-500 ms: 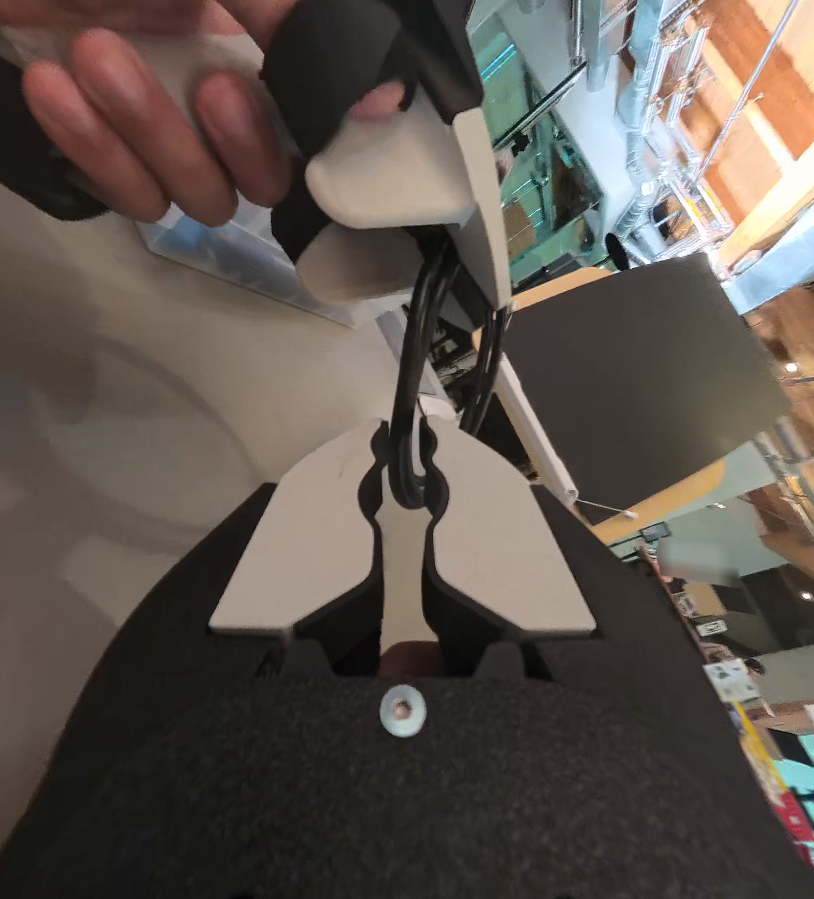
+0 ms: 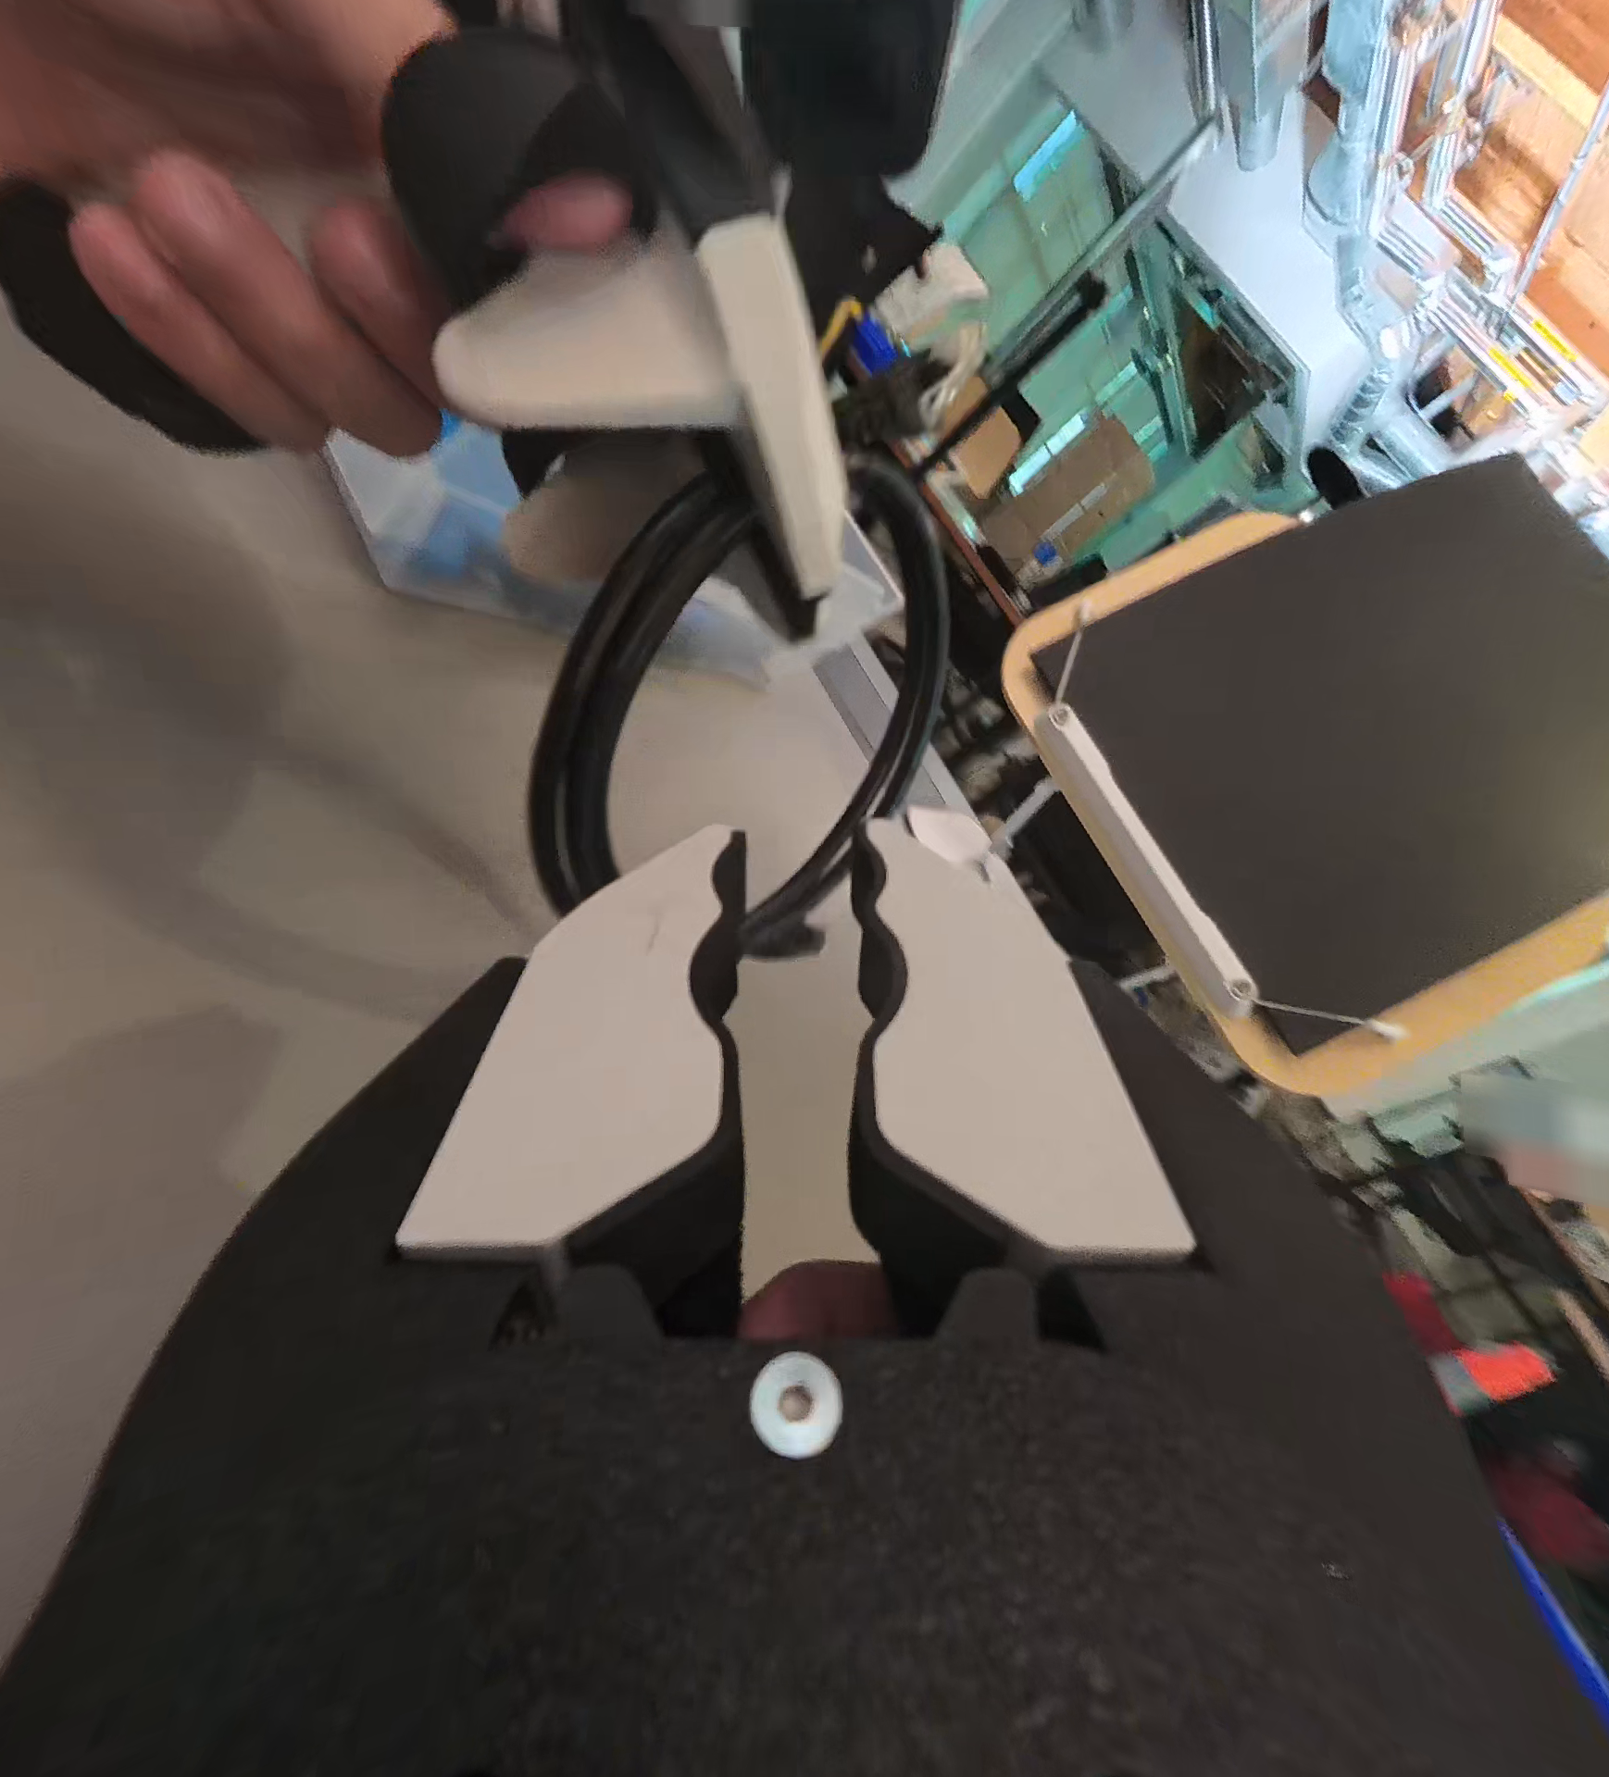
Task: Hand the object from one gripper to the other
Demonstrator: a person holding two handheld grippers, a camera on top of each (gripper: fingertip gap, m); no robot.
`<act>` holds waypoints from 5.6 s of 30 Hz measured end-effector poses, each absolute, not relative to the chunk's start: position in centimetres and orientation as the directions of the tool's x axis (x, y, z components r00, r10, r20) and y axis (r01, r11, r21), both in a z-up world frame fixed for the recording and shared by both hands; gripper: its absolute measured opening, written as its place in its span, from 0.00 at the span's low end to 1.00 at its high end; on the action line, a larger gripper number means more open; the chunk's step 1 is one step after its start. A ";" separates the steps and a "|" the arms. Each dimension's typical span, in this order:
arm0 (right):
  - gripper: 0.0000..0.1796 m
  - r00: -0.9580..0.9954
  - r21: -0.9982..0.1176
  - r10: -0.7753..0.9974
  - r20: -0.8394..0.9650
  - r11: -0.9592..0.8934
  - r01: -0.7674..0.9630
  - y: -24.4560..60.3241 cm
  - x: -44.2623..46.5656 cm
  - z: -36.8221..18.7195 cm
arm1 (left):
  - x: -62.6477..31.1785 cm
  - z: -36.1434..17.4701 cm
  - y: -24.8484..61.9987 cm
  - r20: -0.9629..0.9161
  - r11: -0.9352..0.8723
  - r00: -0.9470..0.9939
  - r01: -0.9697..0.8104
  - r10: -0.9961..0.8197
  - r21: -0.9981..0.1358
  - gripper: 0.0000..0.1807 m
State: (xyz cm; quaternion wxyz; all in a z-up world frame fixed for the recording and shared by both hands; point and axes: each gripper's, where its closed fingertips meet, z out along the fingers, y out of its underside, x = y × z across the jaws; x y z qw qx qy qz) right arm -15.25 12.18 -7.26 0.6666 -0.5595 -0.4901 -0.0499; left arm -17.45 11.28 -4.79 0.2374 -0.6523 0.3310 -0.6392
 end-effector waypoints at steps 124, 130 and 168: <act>0.19 0.691 -0.923 0.722 -0.030 -0.286 0.259 6.2 -8.9 -13.3 | -34.7 -14.1 37.0 0.547 -0.934 0.810 0.000 -0.210 -0.358 0.12; 0.19 0.703 -0.941 0.710 -0.033 -0.259 0.217 6.9 -8.5 -12.3 | -37.0 -4.5 36.4 0.494 -0.650 0.720 0.079 -0.488 -0.756 0.11; 0.13 -0.123 -0.430 0.813 -0.569 -0.421 -0.799 17.5 -12.9 1.8 | -16.9 9.2 20.8 0.541 -0.472 0.129 0.351 -0.831 -0.809 0.11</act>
